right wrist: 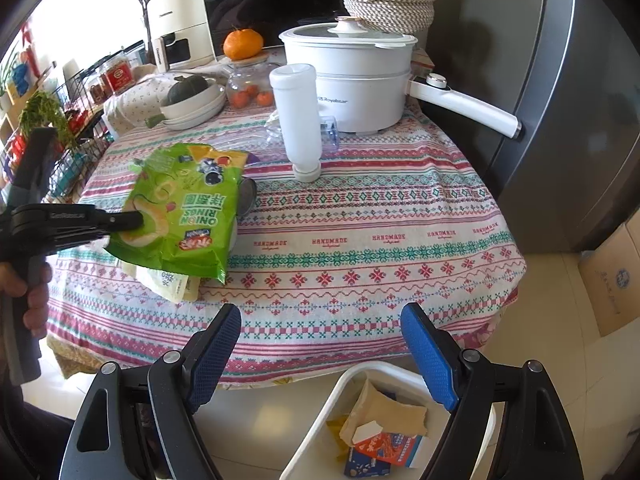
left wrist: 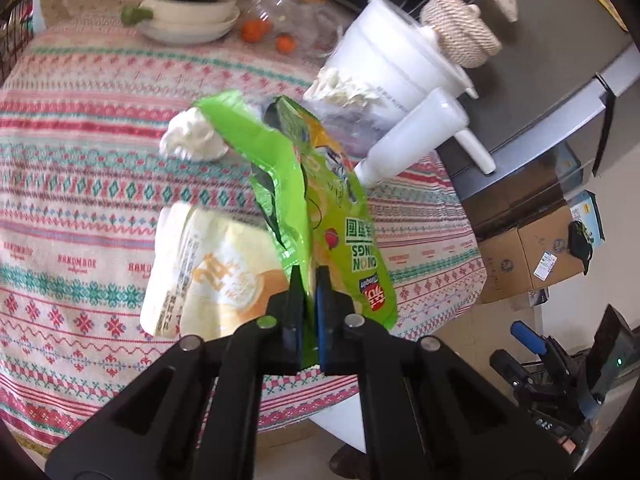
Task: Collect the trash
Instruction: 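Move the left tool to the green onion-rings bag and grasp it, then lift the onion-rings bag with the left tool while the right tool grasps the cream snack pouch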
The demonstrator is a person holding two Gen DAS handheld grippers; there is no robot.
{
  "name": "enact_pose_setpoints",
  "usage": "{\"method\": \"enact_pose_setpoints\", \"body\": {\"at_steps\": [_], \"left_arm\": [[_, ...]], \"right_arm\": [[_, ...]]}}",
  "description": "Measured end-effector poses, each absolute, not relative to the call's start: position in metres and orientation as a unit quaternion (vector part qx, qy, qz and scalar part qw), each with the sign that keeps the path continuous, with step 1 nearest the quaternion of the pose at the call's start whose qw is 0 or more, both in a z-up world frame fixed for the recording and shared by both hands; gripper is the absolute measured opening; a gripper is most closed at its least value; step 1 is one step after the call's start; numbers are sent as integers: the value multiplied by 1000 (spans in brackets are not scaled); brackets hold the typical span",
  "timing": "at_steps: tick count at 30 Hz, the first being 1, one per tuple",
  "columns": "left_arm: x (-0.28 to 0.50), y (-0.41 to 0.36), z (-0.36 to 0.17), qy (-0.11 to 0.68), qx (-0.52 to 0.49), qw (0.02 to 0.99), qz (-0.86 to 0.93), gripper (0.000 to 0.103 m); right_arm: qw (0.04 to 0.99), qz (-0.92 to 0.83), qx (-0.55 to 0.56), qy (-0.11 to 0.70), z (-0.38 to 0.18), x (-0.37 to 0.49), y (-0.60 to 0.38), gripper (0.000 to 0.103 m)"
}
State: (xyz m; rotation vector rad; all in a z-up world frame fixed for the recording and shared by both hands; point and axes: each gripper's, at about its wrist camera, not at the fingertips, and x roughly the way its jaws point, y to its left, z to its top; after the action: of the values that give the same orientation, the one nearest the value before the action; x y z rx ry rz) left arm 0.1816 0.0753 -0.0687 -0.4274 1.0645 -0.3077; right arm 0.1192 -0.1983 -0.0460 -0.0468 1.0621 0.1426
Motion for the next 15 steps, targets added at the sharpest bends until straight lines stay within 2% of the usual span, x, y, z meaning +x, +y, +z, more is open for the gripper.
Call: {"method": "enact_pose_setpoints", "body": {"at_steps": [8,12,15], "left_arm": [[144,93,-5,406,-155,891,-131,5],[131,114,7,380,-116,914,-83,5],[127,137,3,381,-123,914,-61,5]], "right_arm": [[859,67,-5,507,-47,125,-195,84],[855,80,-1,513,-53,130,-181,84],[849,95,1,521,-61,135,-163,84]]}}
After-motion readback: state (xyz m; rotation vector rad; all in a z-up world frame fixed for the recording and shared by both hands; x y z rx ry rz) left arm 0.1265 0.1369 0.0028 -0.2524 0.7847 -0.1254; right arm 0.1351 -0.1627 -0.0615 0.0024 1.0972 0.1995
